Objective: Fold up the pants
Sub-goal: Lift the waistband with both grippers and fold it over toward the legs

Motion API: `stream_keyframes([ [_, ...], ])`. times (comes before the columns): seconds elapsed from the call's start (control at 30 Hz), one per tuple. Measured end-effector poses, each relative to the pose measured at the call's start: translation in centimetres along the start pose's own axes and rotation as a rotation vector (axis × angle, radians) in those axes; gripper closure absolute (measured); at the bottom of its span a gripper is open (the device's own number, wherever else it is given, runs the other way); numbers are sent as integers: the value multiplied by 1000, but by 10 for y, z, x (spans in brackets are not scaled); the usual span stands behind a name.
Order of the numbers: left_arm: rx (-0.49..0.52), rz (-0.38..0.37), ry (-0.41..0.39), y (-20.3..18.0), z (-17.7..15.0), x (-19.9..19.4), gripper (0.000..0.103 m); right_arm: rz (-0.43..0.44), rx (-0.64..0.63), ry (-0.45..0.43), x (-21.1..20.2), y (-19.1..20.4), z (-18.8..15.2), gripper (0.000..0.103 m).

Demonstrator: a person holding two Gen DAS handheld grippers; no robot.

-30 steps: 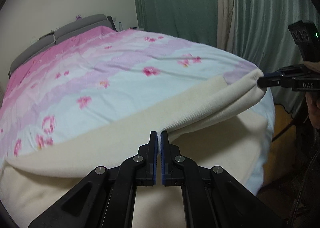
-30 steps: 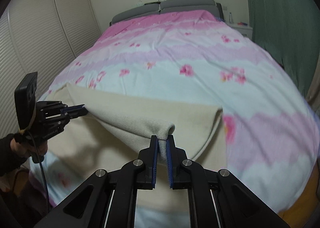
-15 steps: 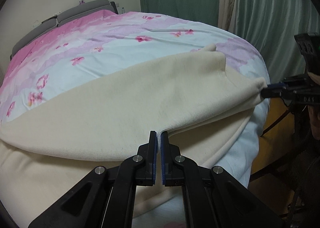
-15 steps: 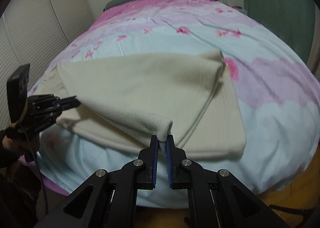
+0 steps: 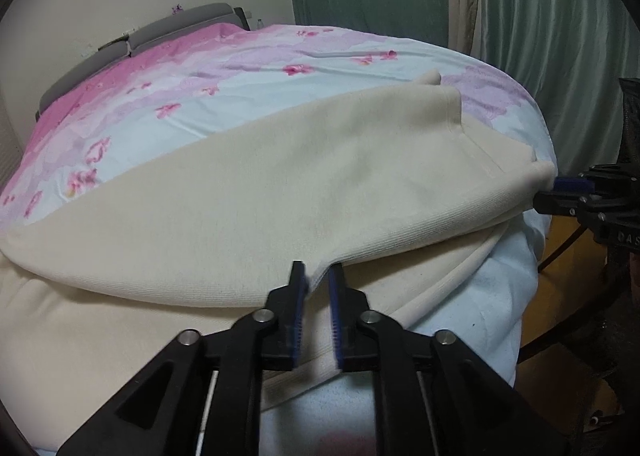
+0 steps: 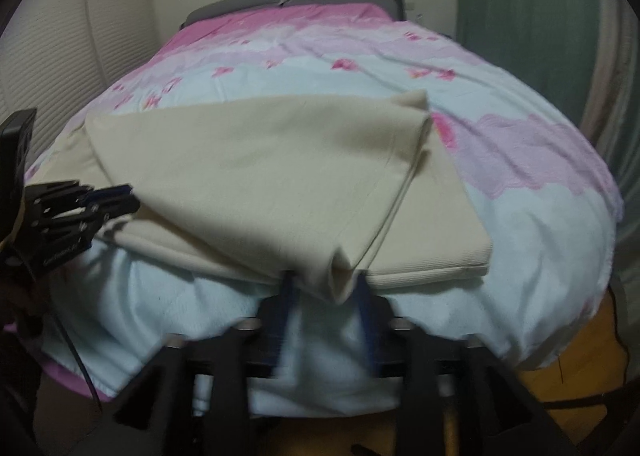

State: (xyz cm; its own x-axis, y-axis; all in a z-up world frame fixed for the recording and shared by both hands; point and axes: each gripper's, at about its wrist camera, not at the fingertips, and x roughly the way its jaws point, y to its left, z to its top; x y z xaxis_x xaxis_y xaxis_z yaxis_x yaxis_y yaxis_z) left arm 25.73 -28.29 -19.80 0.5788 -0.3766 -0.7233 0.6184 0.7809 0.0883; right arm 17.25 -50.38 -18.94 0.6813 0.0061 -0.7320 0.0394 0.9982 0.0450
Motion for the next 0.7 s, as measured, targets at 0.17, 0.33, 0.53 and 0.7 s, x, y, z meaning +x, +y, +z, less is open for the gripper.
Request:
stream_keyframes([
  [0.17,-35,10,-21,4,3,-17,58,-88,51,-65,-27,8,2,38],
  [0.33,-81,16,-47,15,11,-35,43,-29,317,-61,-46,1,3,32],
  [0.53,-94,37,-89,32,21,-46,41,65,744,-27,-35,-22,-9,32],
  [0.7,-76,81,-144,51,29,-52,41,5,875,-40,-32,-4,-13,32],
])
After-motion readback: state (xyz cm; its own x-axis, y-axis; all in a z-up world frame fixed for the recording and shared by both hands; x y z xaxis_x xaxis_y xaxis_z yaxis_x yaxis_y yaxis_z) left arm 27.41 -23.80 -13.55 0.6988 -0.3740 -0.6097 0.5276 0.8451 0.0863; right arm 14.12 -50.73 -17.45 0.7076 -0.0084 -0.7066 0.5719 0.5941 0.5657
